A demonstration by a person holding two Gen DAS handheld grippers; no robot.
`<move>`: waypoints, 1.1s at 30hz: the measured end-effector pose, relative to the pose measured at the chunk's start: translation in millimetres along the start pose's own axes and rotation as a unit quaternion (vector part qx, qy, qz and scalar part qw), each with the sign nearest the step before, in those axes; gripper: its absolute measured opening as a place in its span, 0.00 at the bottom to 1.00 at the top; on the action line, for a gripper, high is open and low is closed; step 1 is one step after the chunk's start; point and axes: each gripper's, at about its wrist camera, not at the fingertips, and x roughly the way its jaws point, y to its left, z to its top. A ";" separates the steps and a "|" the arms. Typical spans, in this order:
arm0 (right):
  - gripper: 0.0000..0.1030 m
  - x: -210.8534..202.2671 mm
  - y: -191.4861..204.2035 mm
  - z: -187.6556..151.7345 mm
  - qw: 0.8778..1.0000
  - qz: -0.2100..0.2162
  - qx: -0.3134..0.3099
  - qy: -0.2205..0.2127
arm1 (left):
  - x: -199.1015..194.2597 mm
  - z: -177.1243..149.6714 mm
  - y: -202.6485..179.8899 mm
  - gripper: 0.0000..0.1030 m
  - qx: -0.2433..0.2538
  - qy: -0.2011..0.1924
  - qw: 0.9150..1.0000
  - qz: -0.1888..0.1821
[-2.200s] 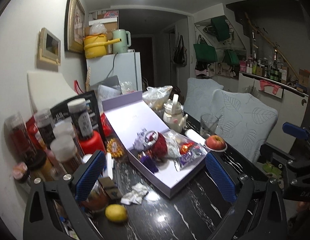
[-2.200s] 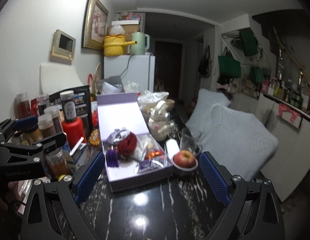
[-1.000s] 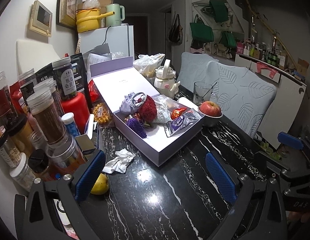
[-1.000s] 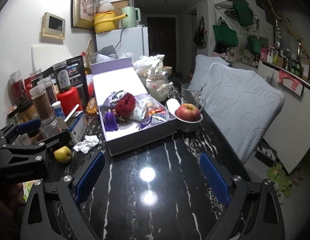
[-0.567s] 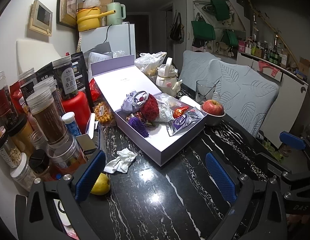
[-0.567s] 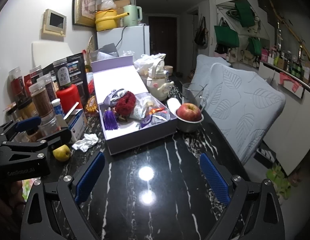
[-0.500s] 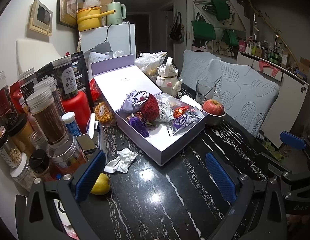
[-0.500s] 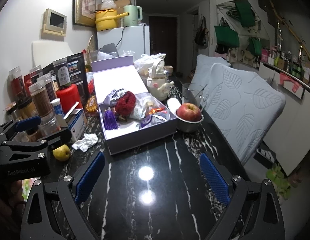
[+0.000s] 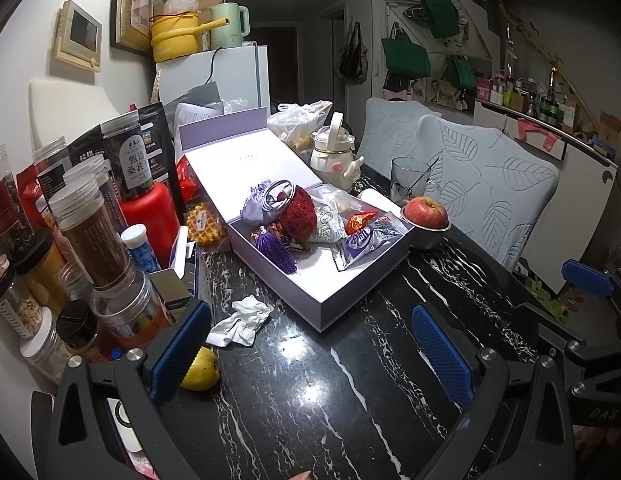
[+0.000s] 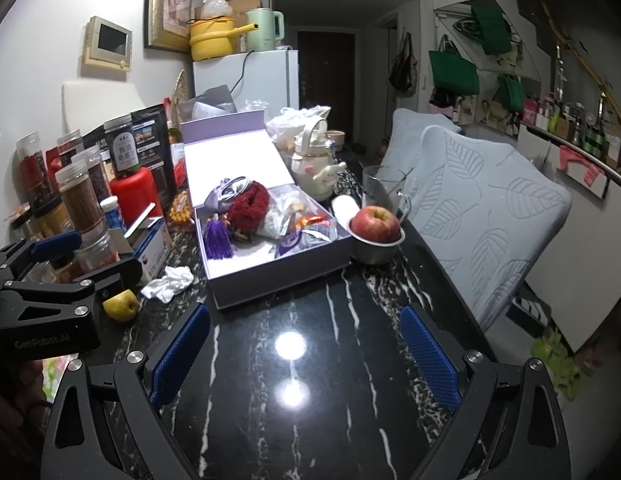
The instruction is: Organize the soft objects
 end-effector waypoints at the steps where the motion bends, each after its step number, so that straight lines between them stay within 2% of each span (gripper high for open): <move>1: 0.94 0.2 -1.2 -0.4 1.000 0.000 0.000 0.000 | 0.0 0.1 -0.1 0.99 0.000 0.000 1.000 0.000; 33: 0.94 -6.8 -7.0 -3.8 1.000 -0.008 -0.005 -0.001 | -2.3 -8.4 -4.6 0.99 0.005 0.006 1.000 -0.005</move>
